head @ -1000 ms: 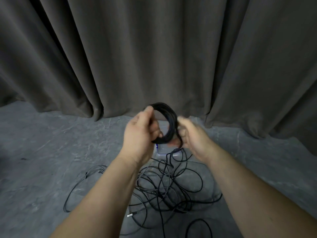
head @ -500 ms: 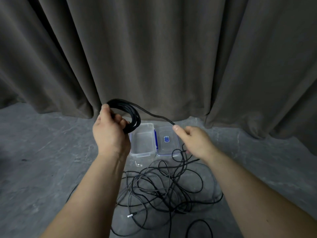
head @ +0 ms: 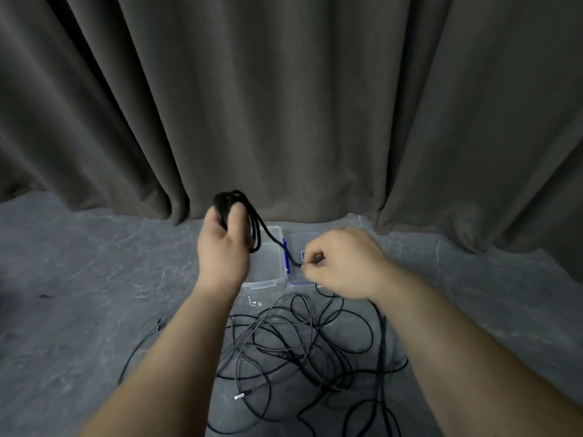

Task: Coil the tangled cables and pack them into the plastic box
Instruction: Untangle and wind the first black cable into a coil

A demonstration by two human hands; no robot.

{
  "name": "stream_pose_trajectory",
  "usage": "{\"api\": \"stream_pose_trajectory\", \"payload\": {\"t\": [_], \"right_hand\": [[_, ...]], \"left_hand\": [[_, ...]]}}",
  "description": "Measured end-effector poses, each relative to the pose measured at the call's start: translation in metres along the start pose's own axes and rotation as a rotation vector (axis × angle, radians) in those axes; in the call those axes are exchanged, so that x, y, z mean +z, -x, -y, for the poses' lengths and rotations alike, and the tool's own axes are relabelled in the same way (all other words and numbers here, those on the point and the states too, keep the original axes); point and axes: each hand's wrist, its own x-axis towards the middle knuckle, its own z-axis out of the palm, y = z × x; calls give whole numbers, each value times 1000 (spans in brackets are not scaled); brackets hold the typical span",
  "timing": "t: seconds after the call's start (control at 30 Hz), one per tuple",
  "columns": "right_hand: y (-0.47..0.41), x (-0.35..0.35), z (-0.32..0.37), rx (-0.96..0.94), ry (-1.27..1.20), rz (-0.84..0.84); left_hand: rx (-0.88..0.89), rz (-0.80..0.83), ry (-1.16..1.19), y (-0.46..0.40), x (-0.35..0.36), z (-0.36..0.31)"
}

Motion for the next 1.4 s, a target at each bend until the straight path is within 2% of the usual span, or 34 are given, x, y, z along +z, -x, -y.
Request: {"api": "stream_pose_trajectory", "payload": {"t": [0.07, 0.13, 0.27, 0.33, 0.53, 0.67, 0.83, 0.97, 1.0, 1.07, 1.17, 1.27, 1.4], "right_hand": [[4, -14, 12, -28, -200, 104], [3, -22, 16, -58, -416, 139], [1, -27, 11, -86, -801, 79], [-2, -22, 4, -49, -958, 21], [-9, -6, -1, -9, -1066, -130], [-10, -3, -1, 46, -1075, -267], [-12, 4, 0, 120, -1091, -341], [-11, 8, -4, 90, -687, -542], [-10, 8, -4, 29, -659, -533], [-6, 9, 1, -74, -649, -381], [-4, 18, 4, -128, -511, -218], [-7, 23, 2, -177, -486, -252], [-9, 14, -6, -100, -726, -344]], "left_hand": [[45, 141, -70, 8, 4, -3], [60, 277, -60, 15, 8, -7], [-21, 538, 47, 24, 12, -13], [-87, 582, 79, 28, 14, -18], [-160, 527, 124, 27, 17, -24], [-184, 553, 186, 27, 19, -26], [-227, 523, 255, 26, 22, -26], [-285, 270, 391, 22, 24, -26], [-303, 203, 434, 19, 24, -26], [-338, 111, 526, 14, 21, -27], [-344, 85, 585, 15, 23, -29], [-286, 85, 535, 18, 26, -28], [-174, 64, 431, 15, 24, -22]]}}
